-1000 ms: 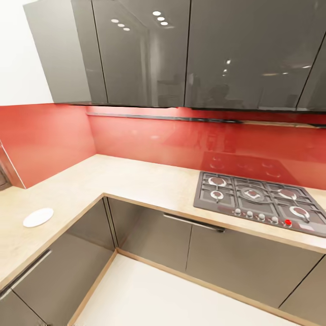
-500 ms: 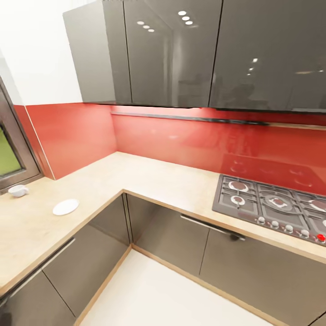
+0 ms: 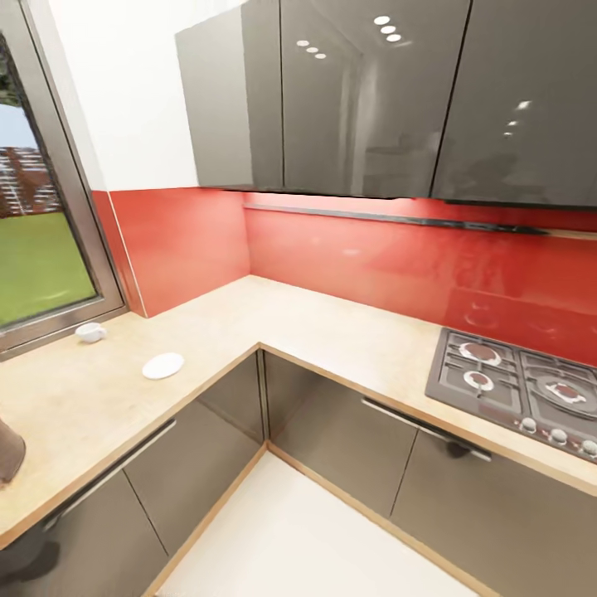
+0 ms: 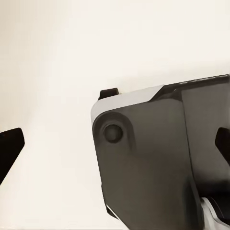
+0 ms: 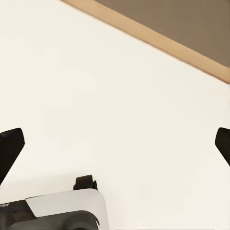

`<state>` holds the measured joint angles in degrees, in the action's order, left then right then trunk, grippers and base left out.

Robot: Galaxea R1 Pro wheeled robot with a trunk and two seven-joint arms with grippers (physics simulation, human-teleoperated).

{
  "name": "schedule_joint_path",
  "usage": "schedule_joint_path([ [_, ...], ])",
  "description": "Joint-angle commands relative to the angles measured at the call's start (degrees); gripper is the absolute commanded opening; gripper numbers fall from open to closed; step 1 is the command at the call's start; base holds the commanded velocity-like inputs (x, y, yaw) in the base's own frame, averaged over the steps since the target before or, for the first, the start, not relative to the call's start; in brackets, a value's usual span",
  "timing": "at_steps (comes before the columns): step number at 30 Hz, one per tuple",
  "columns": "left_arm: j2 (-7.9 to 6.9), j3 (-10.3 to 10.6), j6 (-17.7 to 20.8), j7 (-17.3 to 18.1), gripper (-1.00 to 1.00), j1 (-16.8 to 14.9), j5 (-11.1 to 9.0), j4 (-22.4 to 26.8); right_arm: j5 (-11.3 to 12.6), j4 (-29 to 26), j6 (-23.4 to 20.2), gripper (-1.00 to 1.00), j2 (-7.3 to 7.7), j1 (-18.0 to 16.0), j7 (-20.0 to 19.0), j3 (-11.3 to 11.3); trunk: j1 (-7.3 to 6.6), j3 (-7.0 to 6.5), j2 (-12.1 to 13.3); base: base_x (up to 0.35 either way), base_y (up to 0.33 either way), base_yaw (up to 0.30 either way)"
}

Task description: Set up a coffee station on the kitchen countertop: keep the coffee maker on the countertop, move the bottle of coffee from the kitchen shelf to the counter next to the coffee maker, place a paper coffee filter on top of the coffee maker, put the saucer next to the coffee maker with the coffee cup on the saucer, and place the electric kettle next to the coffee maker.

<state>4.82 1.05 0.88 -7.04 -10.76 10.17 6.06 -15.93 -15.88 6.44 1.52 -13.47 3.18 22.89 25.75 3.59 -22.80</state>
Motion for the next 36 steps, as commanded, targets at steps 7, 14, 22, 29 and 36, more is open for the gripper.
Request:
schedule_joint_path([
  [7,0.02,0.1,0.1,-0.3,1.0,0.0,0.5,0.0,-0.6,0.1,0.2,1.0,-0.02,0.0,0.1,0.4,0.03,0.13,-0.1,0.0,0.0,0.276],
  [14,0.02,0.1,0.1,-0.3,1.0,0.0,0.5,0.0,-0.6,0.1,0.2,1.0,-0.02,0.0,0.1,0.4,0.03,0.13,-0.1,0.0,0.0,0.276],
  [22,0.02,0.1,0.1,-0.3,1.0,0.0,0.5,0.0,-0.6,0.1,0.2,1.0,-0.02,0.0,0.1,0.4,0.03,0.13,-0.1,0.004,0.0,0.276],
  [29,0.02,0.1,0.1,-0.3,1.0,0.0,0.5,0.0,-0.6,0.1,0.2,1.0,-0.02,0.0,0.1,0.4,0.03,0.13,-0.1,0.15,-0.16,0.276],
  [36,0.02,0.1,0.0,-0.3,1.0,0.0,0.5,0.0,-0.6,0.1,0.2,1.0,-0.02,0.0,0.0,0.4,0.03,0.13,-0.1,0.231,-0.17,0.276],
])
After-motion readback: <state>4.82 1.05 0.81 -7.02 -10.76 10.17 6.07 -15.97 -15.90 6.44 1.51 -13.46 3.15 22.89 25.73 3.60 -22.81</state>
